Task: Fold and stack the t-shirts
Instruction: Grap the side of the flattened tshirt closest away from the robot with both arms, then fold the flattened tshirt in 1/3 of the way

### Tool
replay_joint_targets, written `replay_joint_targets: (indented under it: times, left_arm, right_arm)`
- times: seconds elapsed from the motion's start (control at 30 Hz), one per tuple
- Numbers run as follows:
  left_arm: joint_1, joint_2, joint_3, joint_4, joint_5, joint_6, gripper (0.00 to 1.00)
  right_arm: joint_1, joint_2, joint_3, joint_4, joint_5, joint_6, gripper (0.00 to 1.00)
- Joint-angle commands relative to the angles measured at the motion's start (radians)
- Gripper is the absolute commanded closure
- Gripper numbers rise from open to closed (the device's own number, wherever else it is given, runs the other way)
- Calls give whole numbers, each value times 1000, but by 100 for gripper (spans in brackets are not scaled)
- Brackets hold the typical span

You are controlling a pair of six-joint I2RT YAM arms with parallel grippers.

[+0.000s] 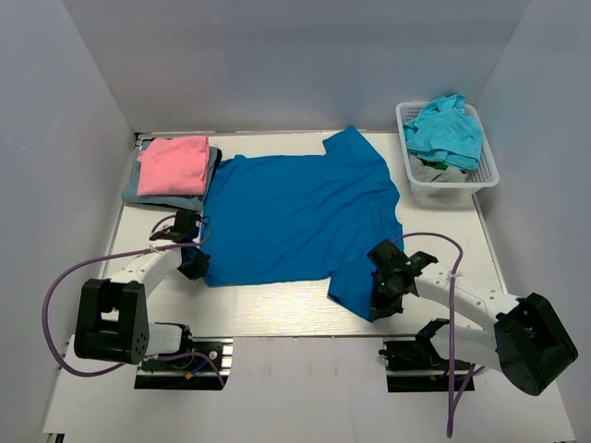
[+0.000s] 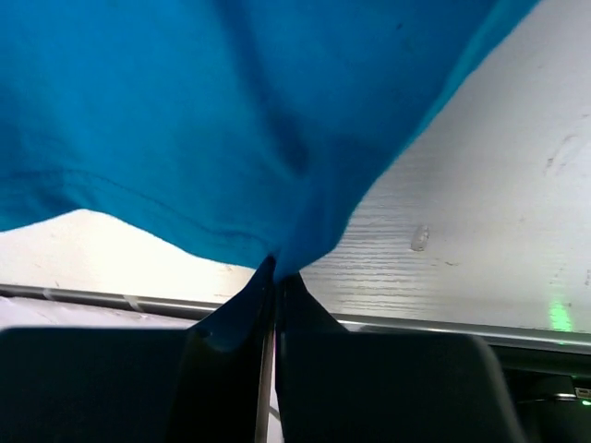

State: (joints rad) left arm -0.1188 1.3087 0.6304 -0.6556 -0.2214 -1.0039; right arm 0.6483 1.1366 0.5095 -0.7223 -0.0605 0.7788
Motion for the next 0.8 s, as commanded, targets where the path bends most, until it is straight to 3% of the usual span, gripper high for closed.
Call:
replay_joint_targets:
  times: [0.0,0.3,0.77]
  left_arm:
    - [2,-34,-8,-64,74,5,100]
    - [2,-55,87,-102,99,39,100]
    - [21,124,313,-191,71,62,100]
  right_arm:
    - [-6,-34,46,-5,53,42,100]
    - [-67,15,224,-17,31,27,100]
    - [-282,253,655,-97,87,-197,100]
